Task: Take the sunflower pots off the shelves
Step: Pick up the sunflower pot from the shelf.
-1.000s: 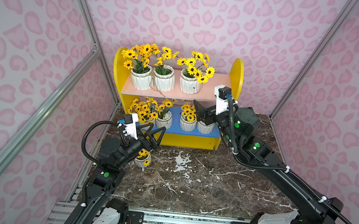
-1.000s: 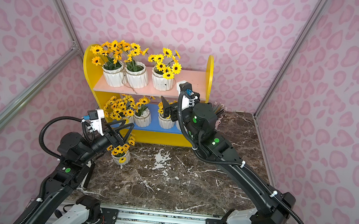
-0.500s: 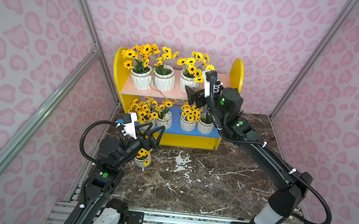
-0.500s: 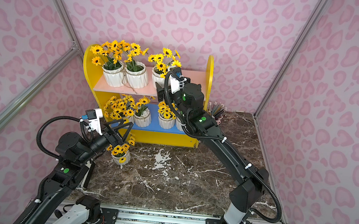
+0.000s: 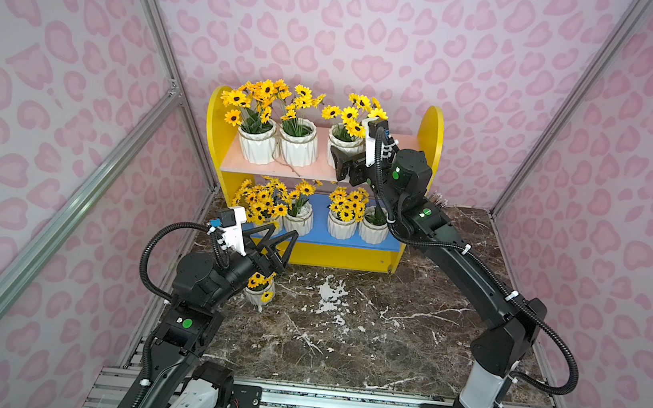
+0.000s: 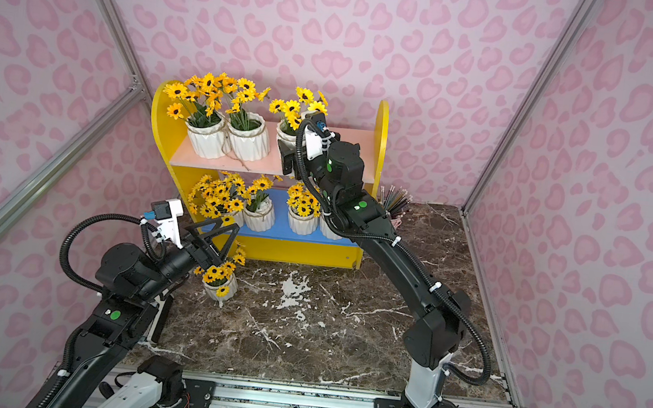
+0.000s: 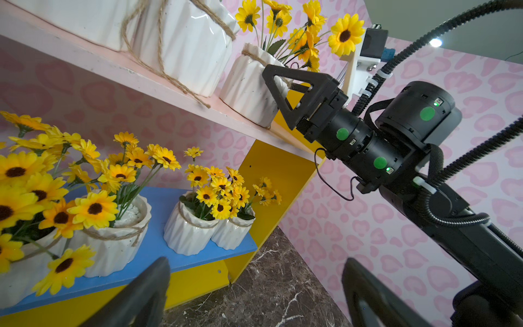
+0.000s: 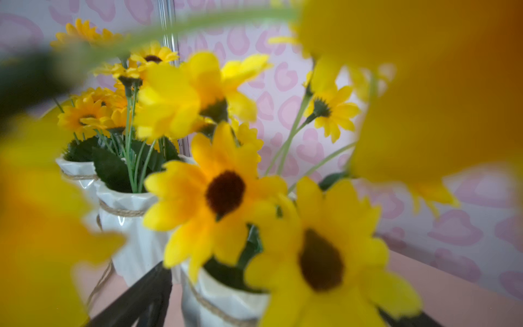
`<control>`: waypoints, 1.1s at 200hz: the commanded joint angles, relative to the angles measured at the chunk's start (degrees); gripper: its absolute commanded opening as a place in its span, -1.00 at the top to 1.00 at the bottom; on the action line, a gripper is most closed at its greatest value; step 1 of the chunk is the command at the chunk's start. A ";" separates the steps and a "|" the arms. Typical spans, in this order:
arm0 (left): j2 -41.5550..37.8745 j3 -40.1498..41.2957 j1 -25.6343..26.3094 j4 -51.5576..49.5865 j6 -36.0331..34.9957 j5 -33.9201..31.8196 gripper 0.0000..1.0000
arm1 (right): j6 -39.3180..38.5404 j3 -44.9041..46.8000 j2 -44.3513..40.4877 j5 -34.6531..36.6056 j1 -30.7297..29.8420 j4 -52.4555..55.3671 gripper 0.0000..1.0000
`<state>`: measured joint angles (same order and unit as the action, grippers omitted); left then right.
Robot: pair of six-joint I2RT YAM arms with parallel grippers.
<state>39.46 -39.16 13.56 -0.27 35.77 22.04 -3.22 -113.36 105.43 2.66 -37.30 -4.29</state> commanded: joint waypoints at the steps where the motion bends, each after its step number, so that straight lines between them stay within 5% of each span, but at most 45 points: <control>1: -0.25 -0.73 -0.03 -0.57 -0.79 -0.60 -0.94 | 0.78 -2.54 1.54 -0.88 0.42 -1.65 -0.97; 196: -1.84 -1.27 -0.03 -3.56 -2.33 -2.17 -0.93 | -1.36 -11.55 9.49 -3.52 1.88 -0.71 -0.97; 220: -2.10 -1.28 -0.08 -4.08 -2.54 -2.60 -0.93 | -2.01 -11.53 9.62 -4.30 1.91 -0.56 -0.67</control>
<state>37.47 -39.79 13.56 -3.62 34.39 20.49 -3.86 -123.79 114.85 -1.17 -35.46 -3.75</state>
